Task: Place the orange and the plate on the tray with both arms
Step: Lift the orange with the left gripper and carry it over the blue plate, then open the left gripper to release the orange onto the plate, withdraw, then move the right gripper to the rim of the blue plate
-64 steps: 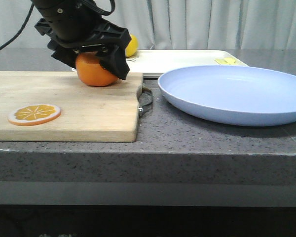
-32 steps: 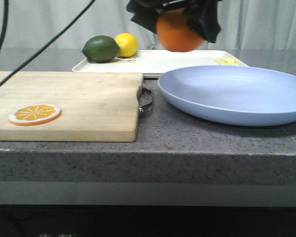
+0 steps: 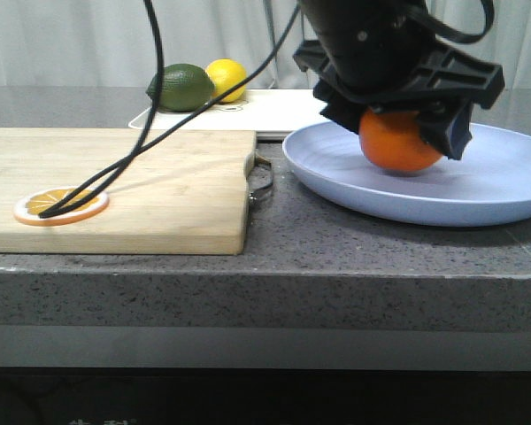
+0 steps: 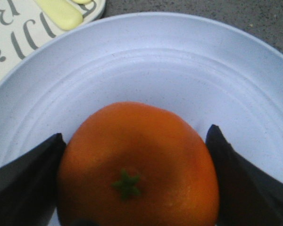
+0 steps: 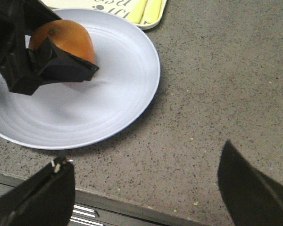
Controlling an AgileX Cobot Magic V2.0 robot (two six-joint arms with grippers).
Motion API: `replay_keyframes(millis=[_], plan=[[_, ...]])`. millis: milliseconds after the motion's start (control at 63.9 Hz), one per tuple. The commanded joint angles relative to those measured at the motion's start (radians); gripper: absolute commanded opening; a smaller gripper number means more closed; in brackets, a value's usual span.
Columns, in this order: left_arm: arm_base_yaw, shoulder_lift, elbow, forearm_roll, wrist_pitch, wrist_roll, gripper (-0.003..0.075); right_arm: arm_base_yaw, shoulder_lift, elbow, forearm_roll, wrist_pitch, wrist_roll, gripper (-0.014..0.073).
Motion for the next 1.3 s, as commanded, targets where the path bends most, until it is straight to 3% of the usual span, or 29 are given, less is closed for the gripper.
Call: replay_keyframes(millis=[0,156,375,579,1282], plan=[[-0.008,-0.057,-0.045,-0.014,-0.071,-0.003,0.0511,0.000,0.011,-0.036,-0.001,-0.055,-0.005,0.0623],[-0.008,-0.057,-0.045,-0.028,-0.064,-0.003,0.0636,0.000,0.011,-0.036,-0.001,-0.056,-0.005,0.0623],[-0.008,-0.091,-0.045,-0.035,-0.020,-0.005,0.0631,0.000,0.011,-0.036,-0.001,-0.056,-0.005,0.0623],[-0.001,-0.237,-0.020,-0.040,0.068,-0.008,0.0631,0.000,0.011,-0.036,-0.001,-0.056,-0.005,0.0623],[0.184,-0.934,0.697,-0.042,-0.040,-0.015,0.0631,0.000,0.011,-0.036,-0.001,-0.066,-0.005,0.0623]])
